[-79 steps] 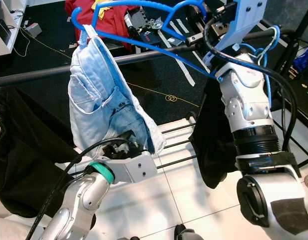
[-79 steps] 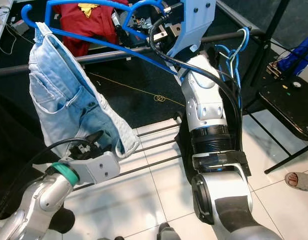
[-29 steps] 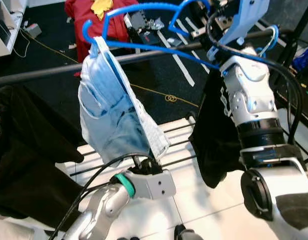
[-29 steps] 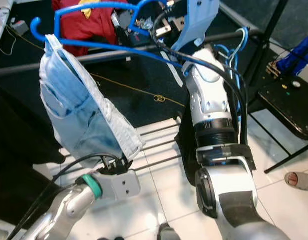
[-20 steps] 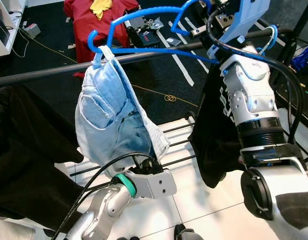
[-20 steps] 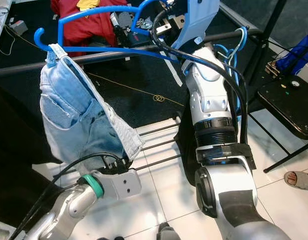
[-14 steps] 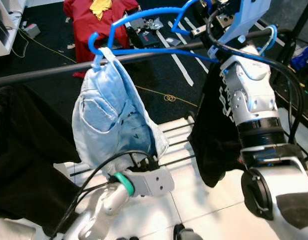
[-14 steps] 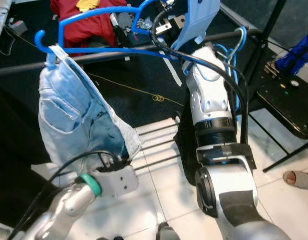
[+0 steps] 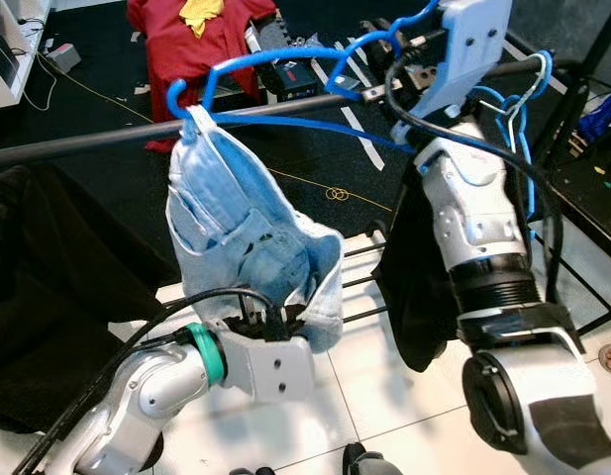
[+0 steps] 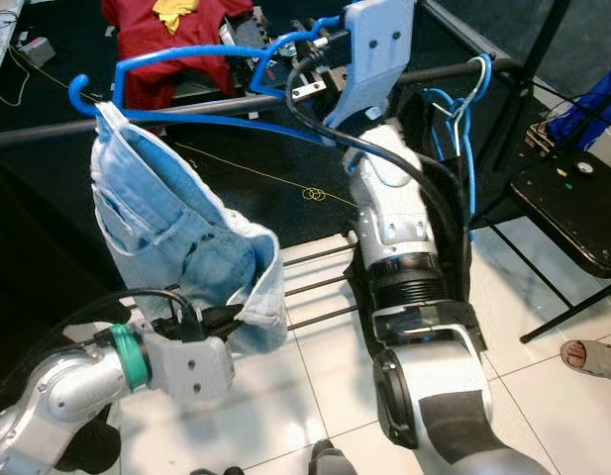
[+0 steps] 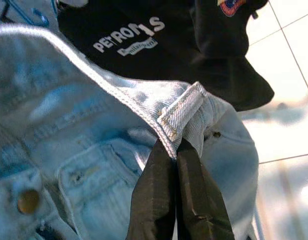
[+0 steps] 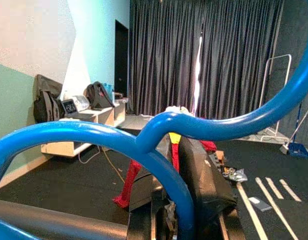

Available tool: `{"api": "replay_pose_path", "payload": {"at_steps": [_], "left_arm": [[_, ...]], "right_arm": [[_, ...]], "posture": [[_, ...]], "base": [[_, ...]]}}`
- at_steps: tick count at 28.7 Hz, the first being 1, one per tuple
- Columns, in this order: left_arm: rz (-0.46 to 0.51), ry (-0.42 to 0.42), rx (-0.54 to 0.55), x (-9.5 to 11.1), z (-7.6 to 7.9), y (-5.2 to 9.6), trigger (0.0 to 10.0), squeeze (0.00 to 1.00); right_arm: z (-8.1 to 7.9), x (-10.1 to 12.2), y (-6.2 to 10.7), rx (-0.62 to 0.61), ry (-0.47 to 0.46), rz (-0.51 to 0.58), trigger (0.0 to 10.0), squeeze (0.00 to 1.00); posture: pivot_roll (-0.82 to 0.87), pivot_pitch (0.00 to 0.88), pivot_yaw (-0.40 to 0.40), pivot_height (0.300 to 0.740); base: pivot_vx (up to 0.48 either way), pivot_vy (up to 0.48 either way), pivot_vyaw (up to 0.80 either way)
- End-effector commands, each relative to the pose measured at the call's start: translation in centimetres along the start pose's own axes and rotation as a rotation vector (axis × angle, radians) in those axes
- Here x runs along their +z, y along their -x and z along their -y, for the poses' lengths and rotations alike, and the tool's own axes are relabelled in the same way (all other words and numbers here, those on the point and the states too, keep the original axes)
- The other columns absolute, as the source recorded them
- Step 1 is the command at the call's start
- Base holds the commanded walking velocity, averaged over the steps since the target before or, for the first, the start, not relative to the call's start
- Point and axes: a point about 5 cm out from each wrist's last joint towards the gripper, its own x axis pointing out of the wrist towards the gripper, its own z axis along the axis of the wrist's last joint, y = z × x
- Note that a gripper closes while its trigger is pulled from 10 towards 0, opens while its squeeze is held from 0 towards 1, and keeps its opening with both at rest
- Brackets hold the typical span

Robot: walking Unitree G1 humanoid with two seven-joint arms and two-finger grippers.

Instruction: Hang hanger

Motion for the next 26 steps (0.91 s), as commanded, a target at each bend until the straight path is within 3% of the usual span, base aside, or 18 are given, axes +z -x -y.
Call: {"api": "replay_pose_path", "payload": {"at_steps": [1, 2, 3, 5, 6, 10, 13, 14, 16, 18, 20, 26], "left_arm": [[0.023, -0.014, -0.014, 0.6, 0.4, 0.1, 10.0, 0.0], [0.034, 0.004, 0.009, 1.0, 0.5, 0.2, 10.0, 0.0], [0.034, 0.004, 0.009, 1.0, 0.5, 0.2, 10.0, 0.0], [0.022, 0.032, 0.02, 1.0, 1.1, 0.6, 10.0, 0.0], [0.013, 0.034, 0.012, 1.0, 1.3, 0.7, 10.0, 0.0], [0.0, 0.043, -0.002, 0.9, 1.3, 1.2, 10.0, 0.0], [-0.014, 0.058, -0.001, 0.5, 1.4, 1.4, 10.0, 0.0], [-0.014, 0.058, -0.001, 0.5, 1.4, 1.4, 10.0, 0.0], [-0.012, 0.055, -0.004, 0.3, 1.3, 1.3, 10.0, 0.0], [-0.011, 0.052, -0.003, 0.2, 1.3, 1.2, 10.0, 0.0], [-0.002, 0.052, -0.003, 0.2, 1.1, 1.0, 10.0, 0.0], [-0.002, 0.052, -0.003, 0.2, 1.1, 1.0, 10.0, 0.0]], "right_arm": [[-0.3, 0.0, -0.6, -0.029, -0.039, -0.003, 10.0, 0.0], [-2.4, -1.8, -0.3, 0.03, -0.076, -0.073, 10.0, 0.0], [-2.4, -1.8, -0.3, 0.03, -0.076, -0.073, 10.0, 0.0], [-6.2, -3.4, 0.8, 0.217, -0.097, -0.134, 10.0, 0.0], [-7.1, -3.5, 1.2, 0.276, -0.092, -0.138, 10.0, 0.0], [-7.2, -2.7, 1.7, 0.328, -0.023, -0.123, 10.0, 0.0], [-7.2, -1.3, 4.0, 0.48, 0.073, -0.127, 10.0, 0.0], [-7.2, -1.3, 4.0, 0.48, 0.073, -0.127, 10.0, 0.0], [-6.7, -1.9, 5.8, 0.498, 0.102, -0.189, 10.0, 0.0], [-6.6, -2.3, 6.4, 0.491, 0.104, -0.214, 10.0, 0.0], [-5.7, -3.9, 8.2, 0.447, 0.087, -0.319, 10.0, 0.0], [-5.7, -3.9, 8.2, 0.447, 0.087, -0.319, 10.0, 0.0]], "posture": [[-0.13, 0.169, 0.068, 0.74], [-0.13, 0.176, 0.054, 0.74], [-0.13, 0.176, 0.054, 0.74], [-0.12, 0.182, 0.043, 0.74], [-0.12, 0.182, 0.042, 0.74], [-0.12, 0.184, 0.039, 0.74], [-0.14, 0.188, 0.038, 0.74], [-0.14, 0.188, 0.038, 0.74], [-0.15, 0.193, 0.044, 0.74], [-0.15, 0.193, 0.046, 0.74], [-0.16, 0.194, 0.051, 0.74], [-0.16, 0.194, 0.051, 0.74]], "base": [[0.0, 0.0, 0.0], [0.0, 0.0, 0.0], [0.0, 0.0, 0.0], [0.0, 0.0, 0.0], [0.0, 0.0, 0.0], [0.0, 0.0, 0.0], [0.0, 0.0, 0.0], [0.0, 0.0, 0.0], [0.0, 0.0, 0.0], [0.0, 0.0, 0.0], [0.0, 0.0, 0.0], [0.0, 0.0, 0.0]]}}
